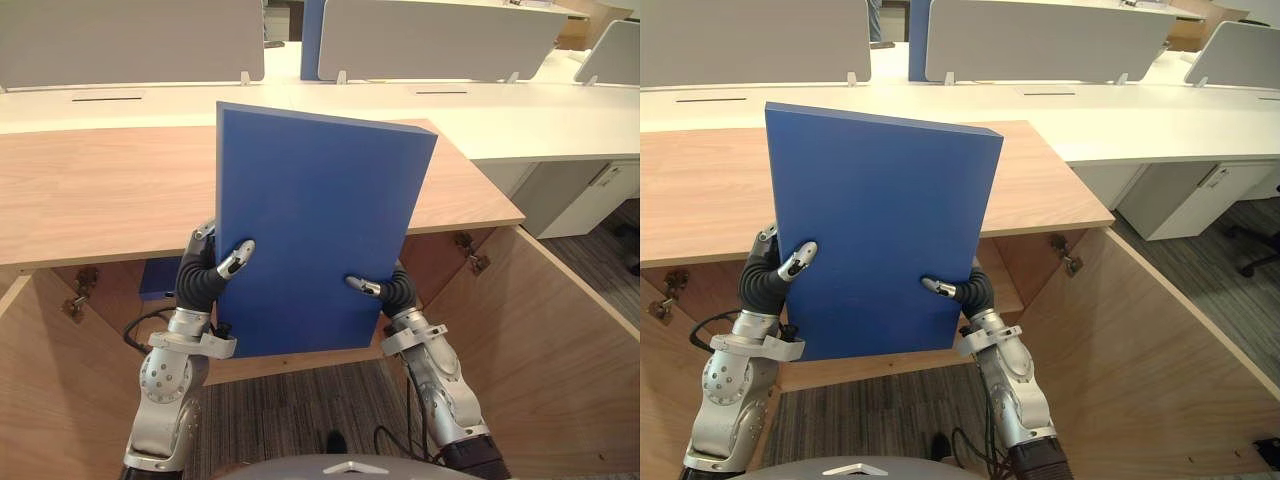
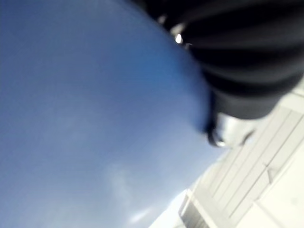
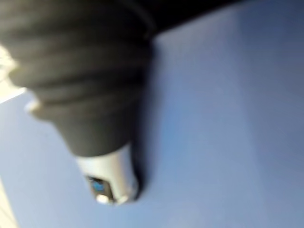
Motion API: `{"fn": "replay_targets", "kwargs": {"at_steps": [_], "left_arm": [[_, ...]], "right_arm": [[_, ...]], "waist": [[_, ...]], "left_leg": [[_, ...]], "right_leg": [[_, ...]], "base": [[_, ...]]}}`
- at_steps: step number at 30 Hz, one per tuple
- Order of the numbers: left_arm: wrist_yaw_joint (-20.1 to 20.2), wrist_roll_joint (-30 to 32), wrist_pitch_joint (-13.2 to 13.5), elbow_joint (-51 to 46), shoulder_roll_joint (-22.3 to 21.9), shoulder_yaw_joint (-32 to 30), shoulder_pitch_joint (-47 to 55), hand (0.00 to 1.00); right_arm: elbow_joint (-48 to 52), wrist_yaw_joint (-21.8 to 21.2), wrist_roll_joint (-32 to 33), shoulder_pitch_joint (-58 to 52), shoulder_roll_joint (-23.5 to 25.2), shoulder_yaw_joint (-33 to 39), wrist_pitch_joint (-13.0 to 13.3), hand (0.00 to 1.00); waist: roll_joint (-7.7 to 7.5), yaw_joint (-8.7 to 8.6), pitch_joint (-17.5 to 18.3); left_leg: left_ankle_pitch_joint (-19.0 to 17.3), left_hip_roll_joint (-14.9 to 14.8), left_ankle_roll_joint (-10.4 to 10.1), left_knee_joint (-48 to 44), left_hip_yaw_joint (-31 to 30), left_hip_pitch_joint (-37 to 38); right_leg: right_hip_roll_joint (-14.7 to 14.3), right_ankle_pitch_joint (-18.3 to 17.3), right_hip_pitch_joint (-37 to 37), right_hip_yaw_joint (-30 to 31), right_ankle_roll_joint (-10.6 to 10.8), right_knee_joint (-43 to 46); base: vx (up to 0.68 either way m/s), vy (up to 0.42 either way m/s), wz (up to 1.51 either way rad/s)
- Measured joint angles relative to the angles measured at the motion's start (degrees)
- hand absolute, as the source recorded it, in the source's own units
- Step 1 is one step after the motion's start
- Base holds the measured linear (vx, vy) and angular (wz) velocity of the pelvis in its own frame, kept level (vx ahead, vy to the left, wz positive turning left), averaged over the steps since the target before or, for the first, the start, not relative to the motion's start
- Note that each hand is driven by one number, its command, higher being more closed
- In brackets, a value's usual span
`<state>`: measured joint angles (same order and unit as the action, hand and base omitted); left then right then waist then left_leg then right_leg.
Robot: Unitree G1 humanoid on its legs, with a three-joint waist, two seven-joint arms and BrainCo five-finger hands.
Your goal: Walk over to the cabinet, pick up the folder, carry it to the office cabinet, place the folder inside the office cabinet, then close the office cabinet door
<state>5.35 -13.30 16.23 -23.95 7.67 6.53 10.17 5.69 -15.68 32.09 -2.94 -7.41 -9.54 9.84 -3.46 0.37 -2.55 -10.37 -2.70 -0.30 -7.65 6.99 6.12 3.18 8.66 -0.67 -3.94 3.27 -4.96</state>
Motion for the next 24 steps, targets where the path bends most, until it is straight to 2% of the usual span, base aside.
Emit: {"fn": "replay_targets", "kwargs": {"at_steps": [7,11,18,22,24], "left_arm": [[-2.44,-1.25,0.78,-0.01,-2.15,0.23,-0.08,0.00],[-3.14,-1.24,0.90,0.02,-2.20,0.53,0.21,0.00],[-4.20,-1.13,0.92,0.09,-3.30,-0.30,0.23,0.00],[-5.42,-1.10,0.93,0.44,-4.42,-3.48,0.33,0.00],[-6.50,-1.04,0.93,0.48,-4.51,-6.27,1.10,0.00]], "right_arm": [[0.21,1.24,-0.97,-0.26,2.47,0.73,0.04,1.00],[2.25,3.52,-0.97,-0.24,4.68,1.97,0.51,1.00],[2.36,5.29,-1.16,-0.23,4.84,2.71,1.06,1.00],[2.30,6.27,-3.91,-0.20,4.75,4.26,1.08,1.00],[2.29,6.28,-7.95,-0.21,4.69,4.94,1.09,1.00]], "waist": [[0.11,-0.04,0.56],[0.16,-0.01,0.66],[0.17,0.02,0.67],[0.29,0.06,0.59],[0.39,-0.05,0.63]], "left_leg": [[0.02,0.12,0.04,-0.02,-0.03,0.11],[0.03,0.11,0.02,-0.05,-0.04,0.12],[0.04,0.12,0.02,-0.03,-0.14,0.18],[0.05,0.11,0.03,0.15,-0.30,0.80],[0.26,0.11,0.02,0.59,-0.51,1.10]], "right_leg": [[-0.03,0.00,-0.13,0.07,0.01,-0.01],[-0.04,0.01,-0.17,0.13,0.01,0.00],[-0.02,0.01,-0.30,0.07,0.01,0.26],[-0.01,-0.06,-0.93,-0.03,0.04,0.27],[0.30,-0.19,-1.15,-0.15,0.09,0.21]], "base": [[-0.02,0.002,0.00],[0.00,0.000,0.00],[0.00,0.000,0.00],[0.00,0.000,0.01],[-0.02,0.016,0.05]]}}
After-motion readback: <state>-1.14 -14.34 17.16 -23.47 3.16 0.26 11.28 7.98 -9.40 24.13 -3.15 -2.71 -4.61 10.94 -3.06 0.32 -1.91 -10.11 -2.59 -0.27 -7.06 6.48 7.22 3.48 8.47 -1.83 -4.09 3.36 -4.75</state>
